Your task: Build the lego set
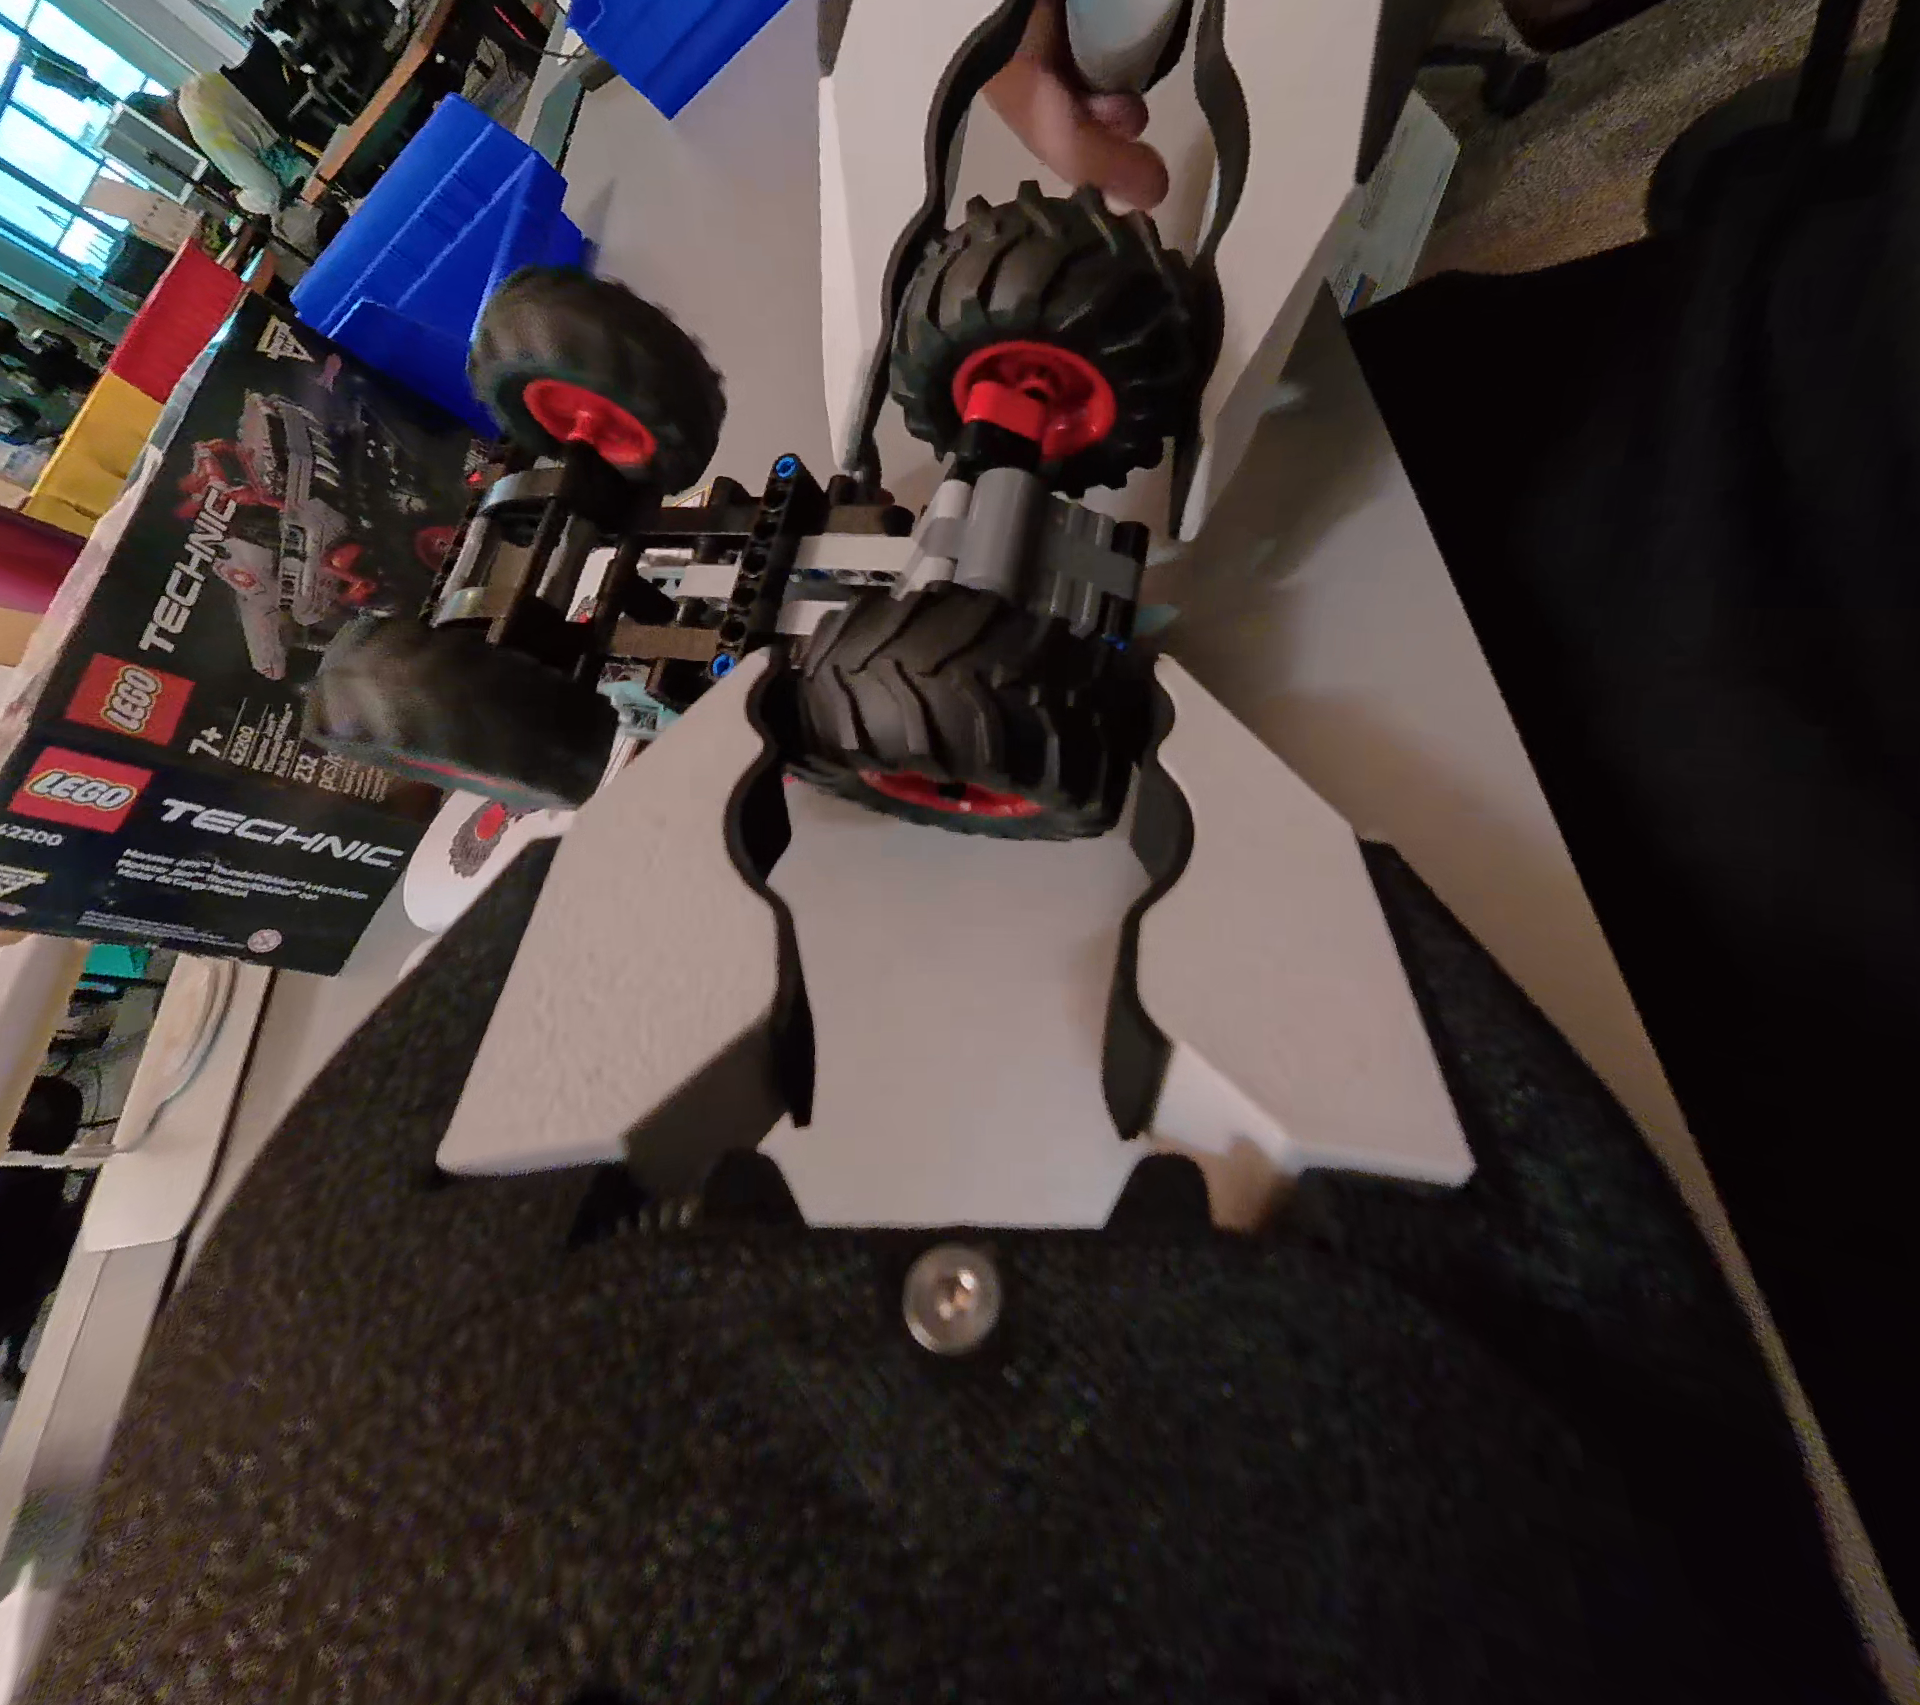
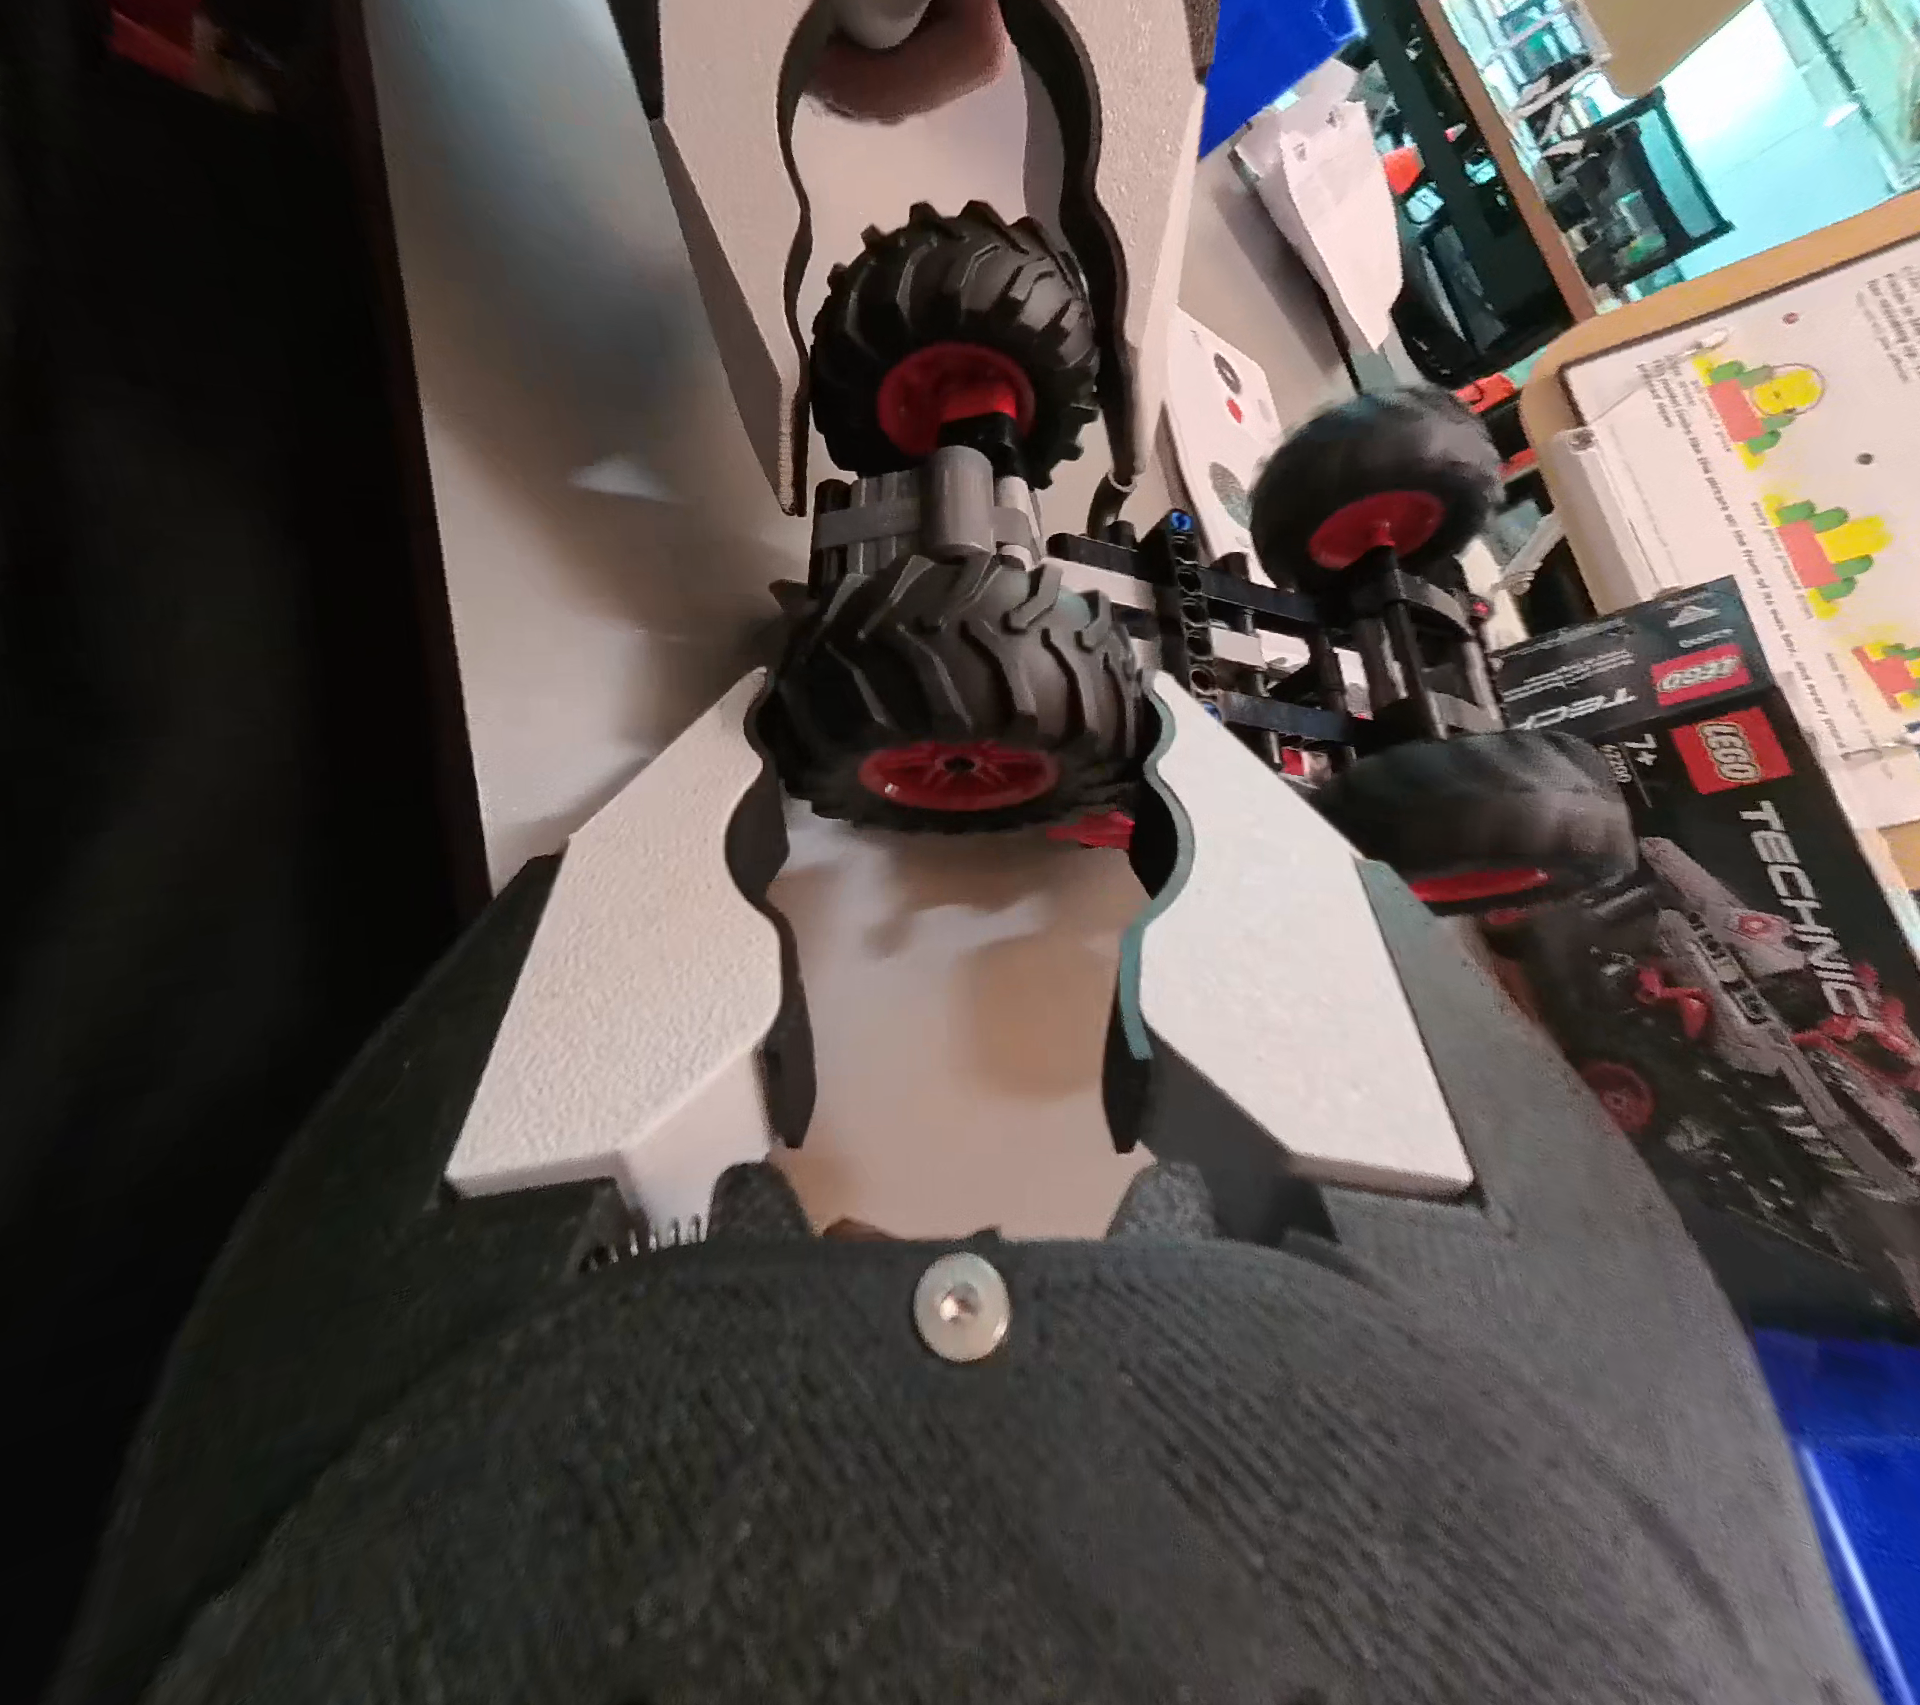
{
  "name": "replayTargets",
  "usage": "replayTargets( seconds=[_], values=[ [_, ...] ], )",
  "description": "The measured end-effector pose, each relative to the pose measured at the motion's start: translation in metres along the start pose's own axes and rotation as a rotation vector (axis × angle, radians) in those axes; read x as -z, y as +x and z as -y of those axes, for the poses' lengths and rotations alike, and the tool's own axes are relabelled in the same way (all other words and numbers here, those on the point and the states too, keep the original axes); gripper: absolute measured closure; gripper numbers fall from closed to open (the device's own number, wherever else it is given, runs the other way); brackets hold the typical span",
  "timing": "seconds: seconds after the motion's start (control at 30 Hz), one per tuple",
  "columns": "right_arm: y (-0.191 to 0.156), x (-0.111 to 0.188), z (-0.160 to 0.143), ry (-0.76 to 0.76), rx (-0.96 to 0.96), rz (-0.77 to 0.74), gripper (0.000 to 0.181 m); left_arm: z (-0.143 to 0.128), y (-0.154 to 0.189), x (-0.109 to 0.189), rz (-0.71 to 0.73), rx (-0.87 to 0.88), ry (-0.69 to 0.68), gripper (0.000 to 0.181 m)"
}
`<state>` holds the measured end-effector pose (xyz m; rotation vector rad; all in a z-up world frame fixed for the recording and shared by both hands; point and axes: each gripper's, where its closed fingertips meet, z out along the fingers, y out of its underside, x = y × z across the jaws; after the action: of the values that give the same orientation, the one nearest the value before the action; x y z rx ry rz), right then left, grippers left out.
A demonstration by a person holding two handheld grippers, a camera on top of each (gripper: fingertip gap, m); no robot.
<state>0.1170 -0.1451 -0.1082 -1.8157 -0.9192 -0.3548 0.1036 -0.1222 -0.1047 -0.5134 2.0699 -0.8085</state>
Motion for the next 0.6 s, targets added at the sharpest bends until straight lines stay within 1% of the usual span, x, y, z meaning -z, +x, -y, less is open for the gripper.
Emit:
replayTargets(
  seconds=[0.1,0.17,0.27,0.37,0.43,0.47,0.53,0.6],
  values=[
    [0.003,0.004,0.003,0.010,-0.016,-0.017,0.117,-0.001,-0.003,0.001,0.012,-0.020,-0.013,0.118],
    [0.005,0.005,0.001,-0.009,0.006,-0.020,0.117,0.000,-0.003,0.001,0.002,-0.011,0.001,0.118],
    [0.005,0.007,-0.003,-0.015,-0.023,0.013,0.118,0.004,-0.003,-0.001,-0.010,-0.005,0.027,0.118],
    [0.006,0.010,-0.003,-0.026,-0.041,0.013,0.117,0.005,-0.004,-0.002,-0.006,-0.003,0.028,0.118],
    [0.012,0.020,0.003,-0.055,0.002,-0.008,0.106,0.005,-0.003,-0.002,-0.005,-0.020,0.023,0.118],
    [0.013,0.026,0.010,-0.050,0.004,0.006,0.104,0.005,-0.004,-0.001,-0.002,-0.020,0.023,0.118],
    [0.011,0.030,0.027,-0.023,-0.022,0.053,0.114,0.005,-0.005,-0.002,0.002,-0.018,0.024,0.118],
    [0.010,0.022,0.033,-0.056,0.036,0.050,0.122,0.007,-0.006,-0.003,0.008,-0.018,0.026,0.118]
  ],
)
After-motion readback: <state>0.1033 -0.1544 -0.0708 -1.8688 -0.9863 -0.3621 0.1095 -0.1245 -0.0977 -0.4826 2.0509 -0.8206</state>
